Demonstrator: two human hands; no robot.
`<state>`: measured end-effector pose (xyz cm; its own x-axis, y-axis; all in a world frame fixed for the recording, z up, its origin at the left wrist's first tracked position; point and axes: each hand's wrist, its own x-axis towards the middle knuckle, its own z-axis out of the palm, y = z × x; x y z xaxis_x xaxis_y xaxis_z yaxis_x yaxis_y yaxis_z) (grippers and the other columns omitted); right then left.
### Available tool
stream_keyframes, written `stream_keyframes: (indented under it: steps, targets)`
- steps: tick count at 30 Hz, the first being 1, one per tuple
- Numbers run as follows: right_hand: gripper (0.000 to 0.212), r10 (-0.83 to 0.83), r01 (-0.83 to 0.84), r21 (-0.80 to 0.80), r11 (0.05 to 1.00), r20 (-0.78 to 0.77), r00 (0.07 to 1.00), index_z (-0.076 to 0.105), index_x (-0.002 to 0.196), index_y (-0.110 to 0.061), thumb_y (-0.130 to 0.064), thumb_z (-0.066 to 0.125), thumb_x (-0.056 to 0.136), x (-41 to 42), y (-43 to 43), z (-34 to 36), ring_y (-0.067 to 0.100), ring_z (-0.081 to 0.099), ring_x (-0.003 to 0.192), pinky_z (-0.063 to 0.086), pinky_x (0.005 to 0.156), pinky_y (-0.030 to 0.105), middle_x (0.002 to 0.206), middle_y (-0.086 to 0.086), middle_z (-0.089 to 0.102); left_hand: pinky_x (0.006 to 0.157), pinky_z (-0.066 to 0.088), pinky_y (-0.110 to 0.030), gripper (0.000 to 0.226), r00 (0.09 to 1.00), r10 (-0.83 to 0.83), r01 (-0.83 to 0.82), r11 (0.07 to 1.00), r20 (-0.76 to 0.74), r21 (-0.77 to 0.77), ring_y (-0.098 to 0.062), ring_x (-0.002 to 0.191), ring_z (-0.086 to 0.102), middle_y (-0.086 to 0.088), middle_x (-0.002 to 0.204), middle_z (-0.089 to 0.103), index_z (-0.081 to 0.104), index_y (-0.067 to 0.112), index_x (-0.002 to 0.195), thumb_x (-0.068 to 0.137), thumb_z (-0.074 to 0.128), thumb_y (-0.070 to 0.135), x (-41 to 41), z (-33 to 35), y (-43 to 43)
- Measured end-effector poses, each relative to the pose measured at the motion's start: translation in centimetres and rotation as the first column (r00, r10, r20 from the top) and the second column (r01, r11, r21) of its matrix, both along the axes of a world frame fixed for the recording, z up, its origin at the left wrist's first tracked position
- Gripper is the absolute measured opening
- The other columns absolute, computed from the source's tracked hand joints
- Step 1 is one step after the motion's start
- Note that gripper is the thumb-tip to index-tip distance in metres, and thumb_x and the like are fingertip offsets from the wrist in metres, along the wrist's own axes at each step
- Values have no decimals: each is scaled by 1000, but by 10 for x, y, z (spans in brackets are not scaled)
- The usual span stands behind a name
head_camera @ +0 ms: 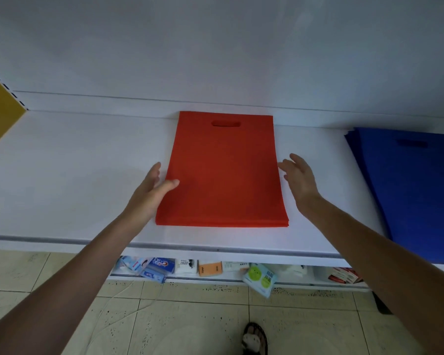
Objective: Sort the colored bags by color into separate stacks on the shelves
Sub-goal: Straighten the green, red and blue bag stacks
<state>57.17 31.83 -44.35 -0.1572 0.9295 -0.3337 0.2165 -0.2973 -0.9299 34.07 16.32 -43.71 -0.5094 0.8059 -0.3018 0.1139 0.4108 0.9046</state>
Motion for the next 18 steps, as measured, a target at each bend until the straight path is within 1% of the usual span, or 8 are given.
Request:
stream_keyframes:
  steps: [4,5,7,9,11,12,15,18]
  targets:
    - [45,-50,52,24,998,-86,995,37,141,-15,-13,44,97,14,-26,-14,20,43,130,32,112,39,143,3,43,104,22,-27,74,999,52,-52,999,-1,-9,-14,138,28,-1,152,28,21,23,147,85,58,39,7,-11,-24]
    - [45,-49,50,13,999,-98,994,36,142,-17,-14,43,98,13,-29,-17,17,42,131,30,114,37,144,0,42,104,22,-27,78,998,58,-58,998,16,6,-12,137,28,0,151,28,21,24,147,81,59,42,11,-13,-26]
    - [45,-36,35,-6,999,-124,992,34,143,-19,-15,41,98,7,-33,-20,13,36,134,24,115,29,146,-3,38,104,19,-24,72,999,32,-33,999,21,29,-5,135,24,7,152,24,19,25,147,87,54,41,17,-14,-25]
    - [45,-25,25,-7,1000,-135,991,32,144,-17,-14,39,99,2,-37,-20,9,34,134,23,108,19,148,-4,34,103,17,-21,70,1000,-13,13,1000,-7,25,-2,135,21,11,152,21,16,27,148,88,50,44,23,-14,-24]
    - [46,-27,27,-2,1000,-140,990,31,144,-16,-12,38,99,0,-39,-19,9,34,134,23,103,16,149,-2,34,104,17,-22,80,998,-44,45,999,-43,12,-6,139,20,11,153,19,15,28,148,80,49,52,24,-14,-25]
    - [46,-19,18,-3,1000,-134,991,32,144,-16,-12,39,99,1,-40,-18,11,33,135,23,102,16,149,-2,33,105,18,-22,80,996,-63,64,998,-67,1,-7,139,20,11,153,19,14,27,148,83,52,51,23,-13,-25]
    - [47,35,-35,-4,999,-66,997,32,144,-19,-18,42,98,5,-37,-14,13,34,135,25,99,16,149,-2,35,112,21,-30,87,950,-172,145,982,-259,-120,-13,140,21,5,154,18,10,23,149,83,65,35,20,-14,-25]
    - [52,125,-141,93,986,157,980,32,145,-22,-25,50,95,10,-33,-8,16,40,132,30,98,20,144,2,41,112,27,-38,99,835,-265,179,959,-482,-218,-21,138,23,-4,152,19,8,19,149,76,72,36,19,-16,-26]
